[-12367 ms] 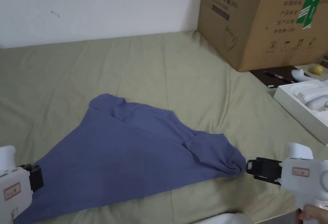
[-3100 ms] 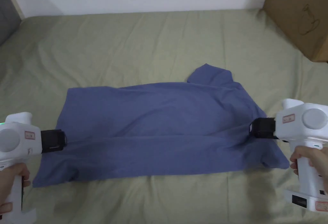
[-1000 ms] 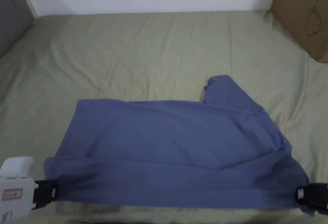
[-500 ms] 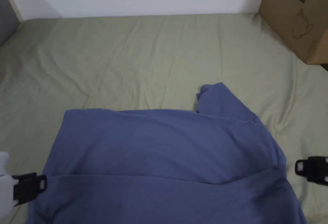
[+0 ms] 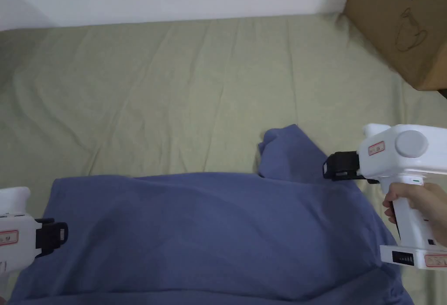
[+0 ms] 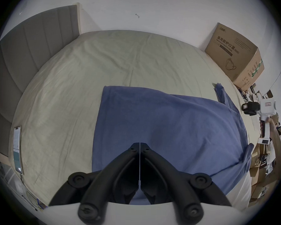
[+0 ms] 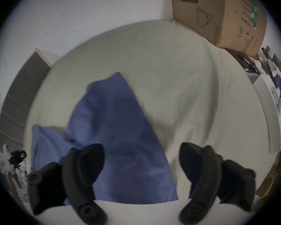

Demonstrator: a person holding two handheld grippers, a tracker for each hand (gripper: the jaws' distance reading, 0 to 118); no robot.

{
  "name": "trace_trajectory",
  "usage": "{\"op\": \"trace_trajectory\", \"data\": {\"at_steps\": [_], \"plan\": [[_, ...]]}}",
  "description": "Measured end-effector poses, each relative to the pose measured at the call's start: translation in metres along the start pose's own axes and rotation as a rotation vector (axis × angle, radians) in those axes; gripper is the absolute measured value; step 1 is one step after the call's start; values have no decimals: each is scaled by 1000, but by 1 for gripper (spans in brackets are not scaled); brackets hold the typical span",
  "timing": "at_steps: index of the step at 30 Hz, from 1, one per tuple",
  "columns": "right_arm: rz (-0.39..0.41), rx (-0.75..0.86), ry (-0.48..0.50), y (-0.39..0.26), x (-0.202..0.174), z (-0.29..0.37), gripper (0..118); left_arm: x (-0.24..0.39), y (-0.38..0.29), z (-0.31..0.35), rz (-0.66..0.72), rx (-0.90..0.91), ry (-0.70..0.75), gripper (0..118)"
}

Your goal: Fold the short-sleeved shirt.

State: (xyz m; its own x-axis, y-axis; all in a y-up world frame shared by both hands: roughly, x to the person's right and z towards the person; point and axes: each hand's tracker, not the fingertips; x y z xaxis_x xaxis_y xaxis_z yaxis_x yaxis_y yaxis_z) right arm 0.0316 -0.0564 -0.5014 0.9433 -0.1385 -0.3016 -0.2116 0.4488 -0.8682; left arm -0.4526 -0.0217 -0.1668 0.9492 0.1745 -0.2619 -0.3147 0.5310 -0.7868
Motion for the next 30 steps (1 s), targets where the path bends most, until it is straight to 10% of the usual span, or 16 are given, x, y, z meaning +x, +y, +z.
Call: {"op": "trace_trajectory", "data": {"at_steps": [6,8,12,26,30], "plan": [[46,-85,-43,7,-2,-39,54,-16,17,-11,15,-34,23,11],[60,-60,-57,11,-6,-30,10,-22,25,-15,18,-40,22,81],[72,-74,-45,19,-2,-31,6,-39,48,-36,0,-51,65,113],[61,-80,-61,21,-6,-29,6,-48,94,-135,76,-102,207,102],[87,-60,-47,33,-9,-18,6,-43,99,-115,50,-58,242,39]]}}
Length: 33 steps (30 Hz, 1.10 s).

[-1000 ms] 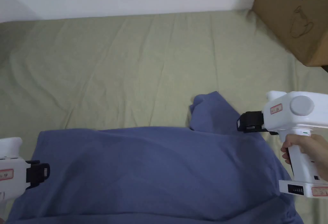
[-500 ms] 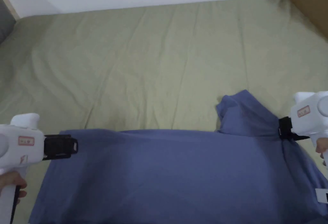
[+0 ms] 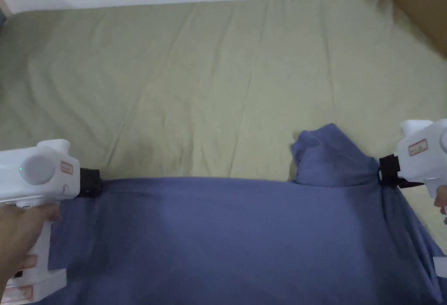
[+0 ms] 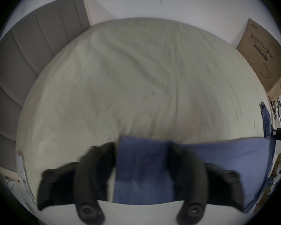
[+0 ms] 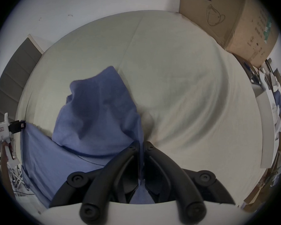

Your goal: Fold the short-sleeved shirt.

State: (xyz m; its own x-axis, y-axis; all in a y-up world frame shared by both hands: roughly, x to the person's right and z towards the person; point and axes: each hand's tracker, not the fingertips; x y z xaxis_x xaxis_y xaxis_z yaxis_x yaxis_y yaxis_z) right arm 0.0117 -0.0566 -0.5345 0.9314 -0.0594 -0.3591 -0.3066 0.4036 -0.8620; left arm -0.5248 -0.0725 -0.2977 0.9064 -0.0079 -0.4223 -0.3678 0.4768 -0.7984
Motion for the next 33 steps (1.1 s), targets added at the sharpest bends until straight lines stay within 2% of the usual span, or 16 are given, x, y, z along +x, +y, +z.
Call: {"op": "trace_trajectory", "data": {"at_steps": [1,2,3,8,10,12,15,17,19,28,31,33], "plan": [[1,13,-1,4,-1,3,5,-2,3,2,36,7,18,17],[-2,23,4,9,-1,7,5,-4,7,3,38,-2,4,1],[-24,39,17,15,-1,11,5,-4,9,3,70,-3,-61,1],[-41,124,4,46,-4,39,0,7,23,9,-39,0,-16,1],[-67,148,58,55,-1,50,0,4,31,16,-29,11,-25,1],[-52,154,49,53,-6,56,0,3,34,26,18,57,-51,1],[-21,147,42,42,-10,49,0,7,33,31,-9,54,-48,1],[-47,128,44,38,-7,45,0,8,31,29,-41,47,-29,1],[-109,130,75,35,0,47,0,5,32,34,-25,52,-49,1],[-105,147,124,40,5,63,0,7,39,50,-46,79,-66,1],[-161,158,159,45,7,68,0,6,43,57,-38,90,-78,1],[-161,177,166,49,5,73,0,7,48,62,-38,107,-77,1]]}}
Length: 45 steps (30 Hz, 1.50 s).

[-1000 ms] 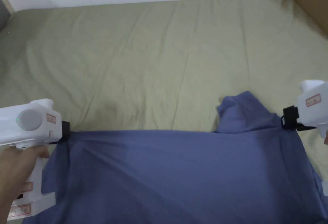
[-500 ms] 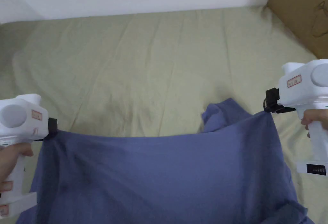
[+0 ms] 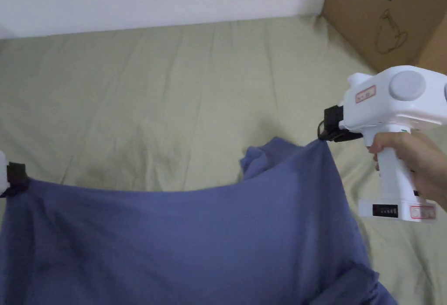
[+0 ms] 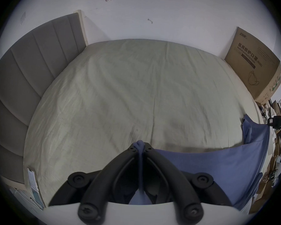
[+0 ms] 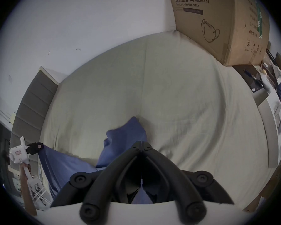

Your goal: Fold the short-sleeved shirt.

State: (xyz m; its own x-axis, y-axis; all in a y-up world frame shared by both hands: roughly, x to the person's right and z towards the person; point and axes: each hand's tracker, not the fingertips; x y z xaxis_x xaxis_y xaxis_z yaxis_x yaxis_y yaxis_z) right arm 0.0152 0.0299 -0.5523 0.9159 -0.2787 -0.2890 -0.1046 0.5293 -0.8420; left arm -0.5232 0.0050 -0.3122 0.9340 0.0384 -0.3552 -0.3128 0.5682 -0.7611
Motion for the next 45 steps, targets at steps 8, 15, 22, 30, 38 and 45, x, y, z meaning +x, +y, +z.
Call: {"op": "trace_trajectory", "data": {"at_steps": [8,15,22,30,38,45], "plan": [[6,70,18,29,-7,23,0,-6,29,31,23,106,25,1],[48,79,47,3,-5,55,0,-11,4,63,-1,136,14,1],[119,38,57,-86,15,116,0,-14,-83,124,-19,134,1,1],[57,-151,32,-228,55,130,0,-29,-186,134,14,-6,-31,1],[-49,-183,3,-275,70,101,0,-41,-247,104,91,-96,-43,1],[35,-20,-2,-252,40,133,94,-49,-246,130,146,4,-68,116]]}}
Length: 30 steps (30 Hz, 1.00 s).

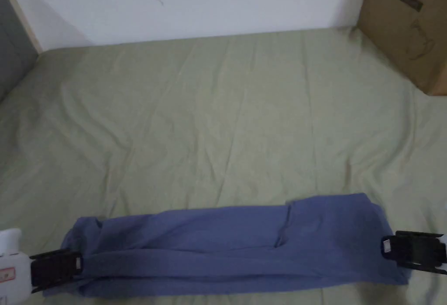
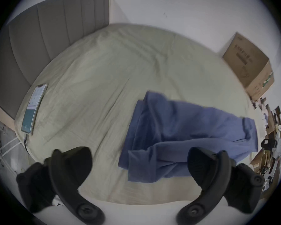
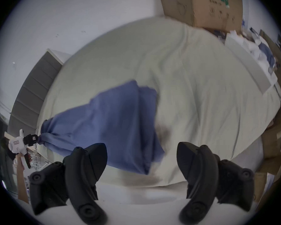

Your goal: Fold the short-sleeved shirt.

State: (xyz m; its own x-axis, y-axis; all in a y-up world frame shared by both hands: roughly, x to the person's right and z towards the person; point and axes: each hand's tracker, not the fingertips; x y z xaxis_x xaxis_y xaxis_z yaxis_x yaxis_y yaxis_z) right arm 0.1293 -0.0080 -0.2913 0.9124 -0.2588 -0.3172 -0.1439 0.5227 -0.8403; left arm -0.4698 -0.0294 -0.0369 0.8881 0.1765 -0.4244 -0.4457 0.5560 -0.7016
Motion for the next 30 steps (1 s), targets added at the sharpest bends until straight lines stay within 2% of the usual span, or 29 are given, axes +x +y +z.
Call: {"op": "trace_trajectory", "data": {"at_steps": [3,4,5,6,7,8,9,10,12,14,17,20,23,24,25,26,27,28,30], "plan": [[77,128,20,6,-38,20,88,4,6,12,14,-13,-39,115],[109,171,50,6,-52,24,77,7,6,15,7,-11,-45,115],[141,208,77,5,-67,27,50,9,7,18,-7,2,-50,113],[161,231,78,2,-86,29,28,10,6,19,-20,4,-76,103],[181,251,72,0,-101,27,12,6,3,13,-20,6,-96,78],[191,270,91,-5,-118,25,7,3,0,9,-2,11,-117,27],[202,265,123,-8,-134,22,5,-1,-3,6,12,6,-119,5],[213,251,150,-10,-142,13,0,-4,-6,5,28,13,-116,4],[243,228,161,-19,-170,2,0,-20,-10,6,77,10,-107,4],[285,193,187,-27,-190,-8,0,-33,-15,13,142,56,-168,2],[306,135,229,-35,-215,-22,0,-48,-9,27,238,90,-262,2],[328,99,242,-41,-233,-33,0,-66,7,29,239,122,-292,3],[361,77,248,-44,-246,-40,0,-78,23,11,269,66,-379,6],[365,71,247,-45,-250,-41,0,-84,26,0,280,31,-423,16],[370,64,248,-45,-252,-41,0,-88,29,-13,285,-12,-460,37],[375,60,250,-46,-256,-41,0,-91,31,-28,295,-63,-468,80],[378,55,247,-47,-259,-41,0,-97,33,-44,291,-112,-468,111],[381,51,247,-47,-260,-41,0,-99,29,-50,303,-99,-498,117],[399,45,234,-47,-261,-43,0,-103,27,-67,296,-91,-476,114]]}}
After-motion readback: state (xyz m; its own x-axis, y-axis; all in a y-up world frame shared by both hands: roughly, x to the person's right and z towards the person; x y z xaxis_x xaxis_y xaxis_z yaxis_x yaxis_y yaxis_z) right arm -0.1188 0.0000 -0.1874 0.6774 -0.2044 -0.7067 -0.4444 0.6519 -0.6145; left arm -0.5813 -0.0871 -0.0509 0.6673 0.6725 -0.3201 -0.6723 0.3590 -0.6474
